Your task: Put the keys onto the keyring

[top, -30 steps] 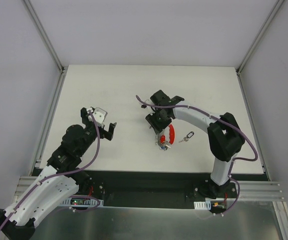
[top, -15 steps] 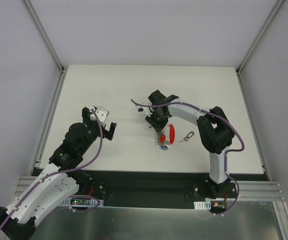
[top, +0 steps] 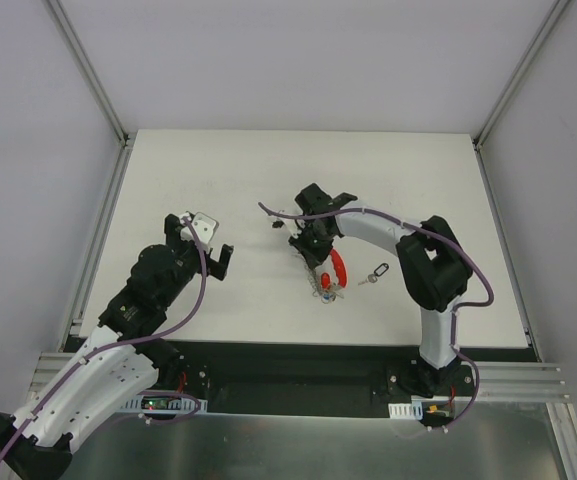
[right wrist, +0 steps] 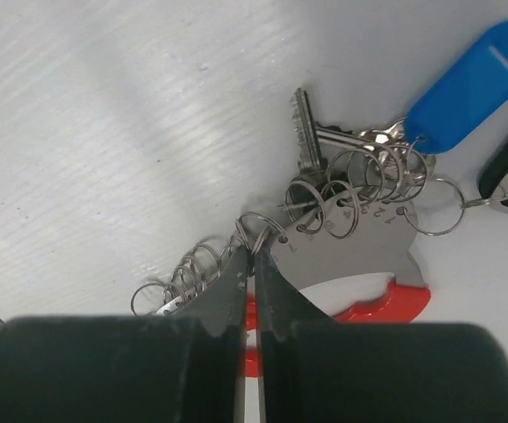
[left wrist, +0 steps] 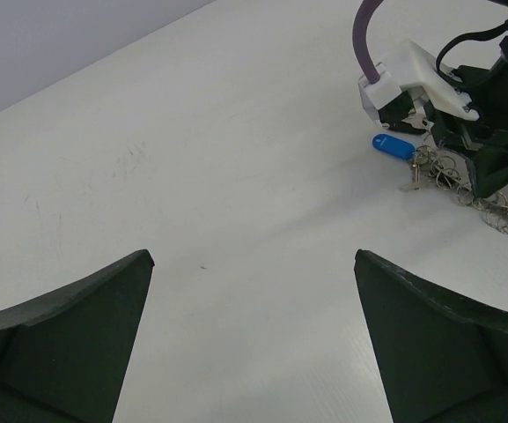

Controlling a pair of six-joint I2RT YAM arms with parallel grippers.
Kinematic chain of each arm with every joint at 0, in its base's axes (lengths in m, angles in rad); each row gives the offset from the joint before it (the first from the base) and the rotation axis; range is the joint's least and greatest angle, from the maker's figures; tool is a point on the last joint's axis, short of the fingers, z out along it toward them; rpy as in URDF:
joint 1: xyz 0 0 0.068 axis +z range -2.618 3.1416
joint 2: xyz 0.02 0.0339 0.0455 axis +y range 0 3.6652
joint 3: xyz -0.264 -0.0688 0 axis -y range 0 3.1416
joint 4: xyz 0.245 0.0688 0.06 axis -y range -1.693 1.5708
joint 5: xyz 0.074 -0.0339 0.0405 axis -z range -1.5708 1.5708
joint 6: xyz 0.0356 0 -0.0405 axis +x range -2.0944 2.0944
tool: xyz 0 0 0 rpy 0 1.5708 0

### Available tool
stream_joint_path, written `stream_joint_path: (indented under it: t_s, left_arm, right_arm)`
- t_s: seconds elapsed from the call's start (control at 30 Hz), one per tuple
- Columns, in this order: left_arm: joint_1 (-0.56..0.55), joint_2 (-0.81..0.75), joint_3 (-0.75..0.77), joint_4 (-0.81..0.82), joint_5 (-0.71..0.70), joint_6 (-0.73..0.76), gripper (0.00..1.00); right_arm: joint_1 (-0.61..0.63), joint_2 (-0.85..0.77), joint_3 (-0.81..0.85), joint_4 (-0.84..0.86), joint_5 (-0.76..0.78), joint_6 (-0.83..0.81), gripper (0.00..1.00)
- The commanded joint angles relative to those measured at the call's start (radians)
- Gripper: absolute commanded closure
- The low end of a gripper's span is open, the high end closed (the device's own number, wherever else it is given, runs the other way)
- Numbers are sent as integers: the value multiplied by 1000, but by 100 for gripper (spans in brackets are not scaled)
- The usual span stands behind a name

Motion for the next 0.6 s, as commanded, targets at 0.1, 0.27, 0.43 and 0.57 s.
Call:
stream_joint_path:
  t_s: [0.1,0.27,0.43,0.57]
  left_arm:
    - [12,-3,17,8,9,-3,1]
    - [12,1,18,8,12,-11,1]
    - [14,7,18,6,16,-14,1]
    - [14,15,18,6,16,-11,1]
  right_arm:
    - [14,-163,-62,75,-105,26,99]
    - [19,-186,-164,197,-110,127,98]
    - [46,-185,-226,273,-49,199,95]
    - [73,-185,-201,216,5,190,69]
